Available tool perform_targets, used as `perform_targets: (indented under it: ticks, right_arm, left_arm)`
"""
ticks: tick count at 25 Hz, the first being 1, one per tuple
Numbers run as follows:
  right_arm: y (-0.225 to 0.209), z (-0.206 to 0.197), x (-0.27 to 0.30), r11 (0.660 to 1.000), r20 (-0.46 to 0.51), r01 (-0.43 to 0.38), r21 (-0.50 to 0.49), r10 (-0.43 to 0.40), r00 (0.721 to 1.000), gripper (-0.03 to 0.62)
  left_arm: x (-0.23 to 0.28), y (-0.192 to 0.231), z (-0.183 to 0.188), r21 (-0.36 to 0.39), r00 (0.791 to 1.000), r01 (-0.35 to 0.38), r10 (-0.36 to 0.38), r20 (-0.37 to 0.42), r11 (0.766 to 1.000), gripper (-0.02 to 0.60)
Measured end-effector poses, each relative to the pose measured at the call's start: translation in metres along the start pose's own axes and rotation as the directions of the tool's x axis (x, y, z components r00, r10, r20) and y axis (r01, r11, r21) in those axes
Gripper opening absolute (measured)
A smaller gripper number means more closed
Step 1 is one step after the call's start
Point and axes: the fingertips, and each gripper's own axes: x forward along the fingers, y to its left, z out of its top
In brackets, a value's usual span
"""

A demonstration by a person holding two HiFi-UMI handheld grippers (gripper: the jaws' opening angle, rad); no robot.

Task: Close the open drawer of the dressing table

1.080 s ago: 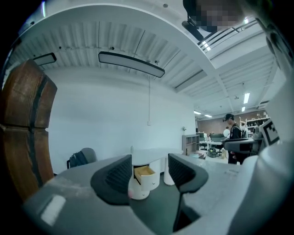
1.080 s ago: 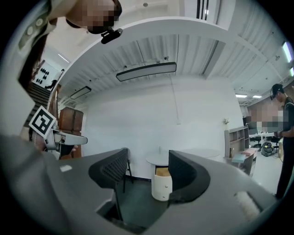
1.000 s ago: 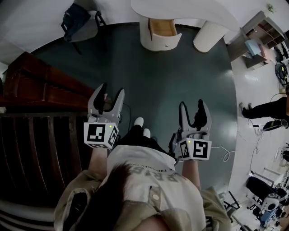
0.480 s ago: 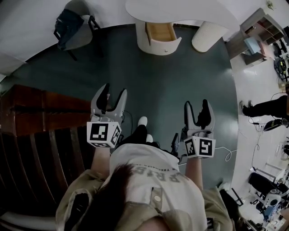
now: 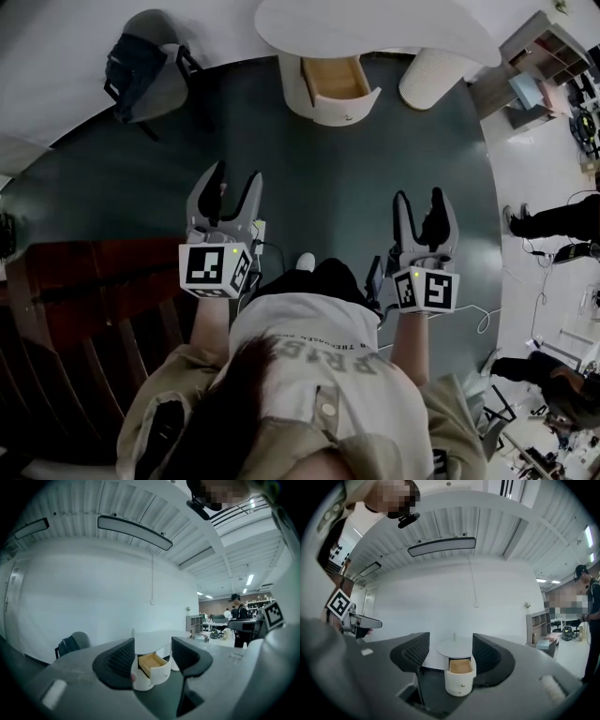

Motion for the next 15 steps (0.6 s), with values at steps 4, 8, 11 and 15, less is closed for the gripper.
perform_targets:
  ticks: [4, 8, 11, 15]
  right_arm:
    - [-0.012, -0.015, 0.019, 1.0, -0.036, 0.009, 0.01, -0.009, 0.999, 0.29]
    - [-0.034, -0.032, 0.035, 0.999, -0.072, 0.033, 0.016, -0.032, 0.997, 0.289]
    - [-0.05, -0.042, 0.045, 0.999, -0.095, 0.04, 0.028, -0.037, 0.995, 0.289]
    - [-0.071, -0.047, 0.07, 0.999, -0.099, 0.027, 0.033, -0.023, 0.995, 0.29]
  left_arm:
    - [0.014, 0.008, -0.02, -0.012, 0.998, -0.003, 0.002, -0.058, 1.0, 0.25]
    - [0.032, 0.011, -0.038, -0.023, 0.994, -0.013, 0.01, -0.109, 1.0, 0.25]
    - [0.047, 0.01, -0.04, -0.022, 0.992, -0.034, 0.031, -0.122, 0.999, 0.25]
    - [0.074, 0.009, -0.031, -0.009, 0.993, -0.058, 0.057, -0.107, 0.998, 0.25]
